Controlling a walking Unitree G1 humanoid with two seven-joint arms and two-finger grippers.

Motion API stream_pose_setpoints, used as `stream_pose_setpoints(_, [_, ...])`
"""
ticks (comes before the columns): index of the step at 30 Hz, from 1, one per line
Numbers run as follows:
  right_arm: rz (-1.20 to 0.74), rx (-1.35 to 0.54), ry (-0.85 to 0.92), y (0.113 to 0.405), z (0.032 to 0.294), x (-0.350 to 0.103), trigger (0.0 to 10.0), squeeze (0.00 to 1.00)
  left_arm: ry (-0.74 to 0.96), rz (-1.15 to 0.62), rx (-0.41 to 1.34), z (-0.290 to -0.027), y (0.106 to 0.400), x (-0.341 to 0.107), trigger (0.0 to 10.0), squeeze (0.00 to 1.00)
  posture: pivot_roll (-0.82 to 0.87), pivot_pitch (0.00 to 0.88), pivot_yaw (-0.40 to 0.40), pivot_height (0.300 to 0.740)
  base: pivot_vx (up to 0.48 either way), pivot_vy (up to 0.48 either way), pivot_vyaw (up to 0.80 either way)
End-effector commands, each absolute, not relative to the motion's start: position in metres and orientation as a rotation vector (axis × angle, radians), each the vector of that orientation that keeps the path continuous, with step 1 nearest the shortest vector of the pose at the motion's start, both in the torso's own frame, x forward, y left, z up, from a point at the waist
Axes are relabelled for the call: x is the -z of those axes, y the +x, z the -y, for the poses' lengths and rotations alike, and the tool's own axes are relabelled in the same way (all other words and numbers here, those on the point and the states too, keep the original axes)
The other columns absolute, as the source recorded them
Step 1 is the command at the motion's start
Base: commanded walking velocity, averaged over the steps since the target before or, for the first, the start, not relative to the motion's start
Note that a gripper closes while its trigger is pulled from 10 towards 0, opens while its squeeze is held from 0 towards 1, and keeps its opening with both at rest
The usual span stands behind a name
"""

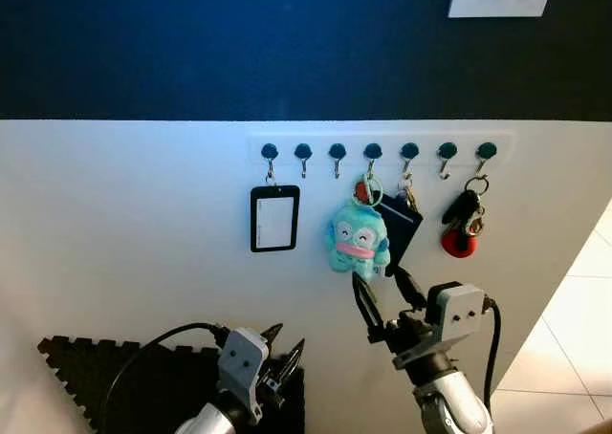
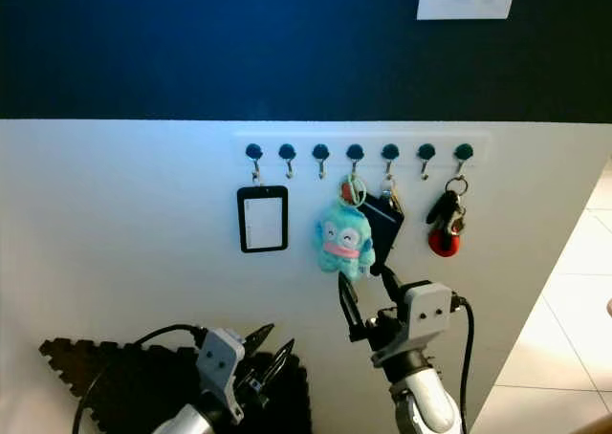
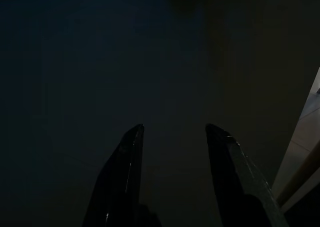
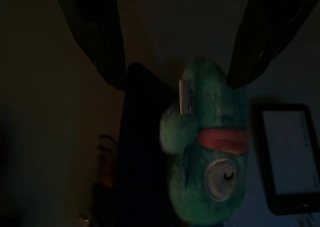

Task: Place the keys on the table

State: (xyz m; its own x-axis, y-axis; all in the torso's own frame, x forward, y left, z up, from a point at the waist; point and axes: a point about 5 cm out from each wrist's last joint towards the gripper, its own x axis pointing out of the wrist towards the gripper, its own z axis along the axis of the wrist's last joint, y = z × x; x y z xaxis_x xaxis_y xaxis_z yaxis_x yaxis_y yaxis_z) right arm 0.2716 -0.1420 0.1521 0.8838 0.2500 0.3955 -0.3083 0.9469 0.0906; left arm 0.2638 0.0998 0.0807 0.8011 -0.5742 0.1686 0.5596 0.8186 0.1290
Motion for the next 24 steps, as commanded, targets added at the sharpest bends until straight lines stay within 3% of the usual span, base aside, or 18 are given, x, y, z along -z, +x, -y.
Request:
stream_pose_setpoints(1, [0.422,-0.255,0.147,0.268,0.149,-0.159,10.0,0.0,0.104,0.187,0.619,-0.105,0.261,-0.078,10.0,0.0,0.01,0.053,0.028,0.74,0.0,0.0,0.0])
stream_pose_setpoints(7, [0.463,-0.211,0.162,0.268,0.159,-0.169,10.0,0.0,0.107,0.187,0.623,-0.104,0.261,-0.078,10.0,0.0,0.01,0.051,0.032,0.74,0.0,0.0,0.0])
stream_pose_setpoints(24, [0.434,-0.393,0.184,0.254,0.123,-0.17,10.0,0.0,0.111,0.186,0.622,-0.104,0.261,-0.078,10.0,0.0,0.01,0.053,0.027,0.74,0.0,0.0,0.0])
